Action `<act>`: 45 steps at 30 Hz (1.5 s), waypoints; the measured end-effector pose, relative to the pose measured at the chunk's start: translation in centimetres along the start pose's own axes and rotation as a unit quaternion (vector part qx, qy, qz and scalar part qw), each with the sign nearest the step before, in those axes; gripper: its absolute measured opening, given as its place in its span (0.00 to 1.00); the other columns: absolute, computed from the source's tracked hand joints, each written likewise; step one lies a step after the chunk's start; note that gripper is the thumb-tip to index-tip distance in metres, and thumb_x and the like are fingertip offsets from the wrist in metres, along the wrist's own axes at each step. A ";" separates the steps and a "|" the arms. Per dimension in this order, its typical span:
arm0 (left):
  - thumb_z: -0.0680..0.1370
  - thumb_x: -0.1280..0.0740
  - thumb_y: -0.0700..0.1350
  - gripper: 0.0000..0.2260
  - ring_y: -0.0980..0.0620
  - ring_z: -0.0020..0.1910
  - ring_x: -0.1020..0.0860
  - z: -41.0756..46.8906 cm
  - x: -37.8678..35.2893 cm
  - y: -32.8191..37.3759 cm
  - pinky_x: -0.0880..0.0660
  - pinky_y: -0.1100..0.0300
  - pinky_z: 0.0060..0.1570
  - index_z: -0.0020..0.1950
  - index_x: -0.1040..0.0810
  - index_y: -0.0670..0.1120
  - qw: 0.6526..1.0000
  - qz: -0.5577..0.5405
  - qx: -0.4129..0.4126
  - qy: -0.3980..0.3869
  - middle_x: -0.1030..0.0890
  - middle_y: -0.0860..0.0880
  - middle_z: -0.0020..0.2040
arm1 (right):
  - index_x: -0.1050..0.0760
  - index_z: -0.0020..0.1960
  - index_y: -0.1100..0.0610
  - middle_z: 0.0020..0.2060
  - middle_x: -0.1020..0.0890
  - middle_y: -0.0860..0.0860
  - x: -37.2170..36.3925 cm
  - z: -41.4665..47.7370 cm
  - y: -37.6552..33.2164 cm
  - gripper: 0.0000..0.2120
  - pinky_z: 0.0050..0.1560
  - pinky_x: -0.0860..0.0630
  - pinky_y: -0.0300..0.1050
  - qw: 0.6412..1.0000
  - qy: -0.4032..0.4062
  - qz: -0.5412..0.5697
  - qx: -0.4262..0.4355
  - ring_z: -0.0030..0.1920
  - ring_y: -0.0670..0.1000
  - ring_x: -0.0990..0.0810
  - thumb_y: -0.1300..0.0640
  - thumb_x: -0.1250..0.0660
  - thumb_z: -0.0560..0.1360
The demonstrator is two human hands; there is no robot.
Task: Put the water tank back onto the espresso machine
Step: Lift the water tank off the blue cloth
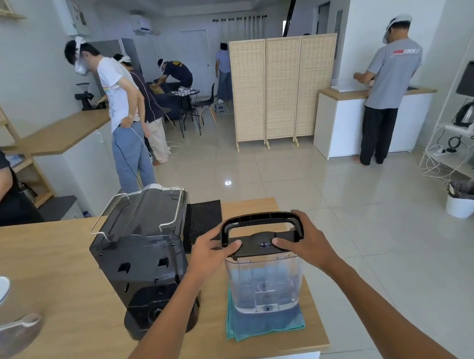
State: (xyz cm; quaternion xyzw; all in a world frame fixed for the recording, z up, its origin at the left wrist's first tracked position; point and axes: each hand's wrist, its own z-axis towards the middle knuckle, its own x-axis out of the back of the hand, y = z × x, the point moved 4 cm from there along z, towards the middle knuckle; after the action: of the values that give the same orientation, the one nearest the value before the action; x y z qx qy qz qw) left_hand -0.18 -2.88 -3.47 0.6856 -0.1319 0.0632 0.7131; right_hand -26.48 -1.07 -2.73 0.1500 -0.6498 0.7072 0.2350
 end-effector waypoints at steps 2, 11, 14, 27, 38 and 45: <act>0.70 0.20 0.46 0.27 0.54 0.54 0.16 -0.2 0.2 0.4 0.21 0.50 0.60 0.67 0.22 0.59 0.999 0.015 -0.027 0.035 0.13 0.52 0.53 | 0.37 0.68 0.36 0.54 0.26 0.28 -0.1 -0.2 0.0 0.36 0.43 0.32 0.18 1.000 0.003 0.007 0.002 0.51 0.23 0.27 0.43 0.20 0.67; 0.64 0.25 0.70 0.21 0.56 0.62 0.20 -1.0 -0.5 1.9 0.23 0.55 0.62 0.52 0.14 0.62 0.992 -0.035 -0.040 0.117 0.14 0.56 0.56 | 0.43 0.80 0.43 0.74 0.29 0.51 -0.3 -0.5 -0.8 0.46 0.65 0.33 0.49 0.993 0.034 0.089 -0.069 0.72 0.57 0.30 0.24 0.39 0.67; 0.68 0.31 0.71 0.18 0.56 0.65 0.22 -0.7 -1.3 1.8 0.28 0.56 0.65 0.45 0.13 0.60 0.986 -0.106 -0.003 0.131 0.14 0.52 0.56 | 0.40 0.79 0.43 0.75 0.30 0.51 -0.4 -0.7 -1.1 0.44 0.69 0.34 0.52 0.990 0.049 0.106 -0.075 0.74 0.56 0.32 0.25 0.41 0.69; 0.77 0.33 0.61 0.26 0.52 0.76 0.35 -0.2 -3.0 0.9 0.39 0.48 0.75 0.74 0.31 0.60 0.996 -0.081 0.019 0.029 0.30 0.53 0.76 | 0.43 0.81 0.44 0.77 0.33 0.52 -0.4 -1.3 -1.3 0.45 0.72 0.35 0.54 0.994 0.024 0.094 -0.054 0.75 0.56 0.34 0.28 0.39 0.69; 0.67 0.28 0.71 0.48 0.54 0.56 0.25 -2.7 -2.9 -2.0 0.24 0.51 0.60 0.75 0.58 0.74 0.986 0.152 -0.061 -0.037 0.32 0.59 0.74 | 0.53 0.73 0.28 0.63 0.31 0.26 -1.5 -3.6 2.1 0.43 0.50 0.32 0.19 0.997 -0.053 0.033 0.039 0.58 0.30 0.27 0.39 0.27 0.70; 0.67 0.20 0.57 0.53 0.46 0.36 0.24 -2.2 -3.0 -3.1 0.27 0.60 0.49 0.79 0.55 0.66 0.983 0.164 -0.079 -0.027 0.23 0.46 0.70 | 0.52 0.81 0.41 0.60 0.29 0.19 -1.8 -3.0 4.0 0.55 0.52 0.27 0.26 0.996 -0.053 0.017 0.066 0.59 0.32 0.24 0.36 0.23 0.65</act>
State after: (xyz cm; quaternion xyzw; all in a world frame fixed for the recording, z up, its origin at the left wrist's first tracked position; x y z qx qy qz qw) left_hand -2.02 -0.53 -7.32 0.5973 -0.2661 0.1504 0.7414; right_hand -26.72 1.51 -7.38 0.1915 -0.6156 0.7435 0.1777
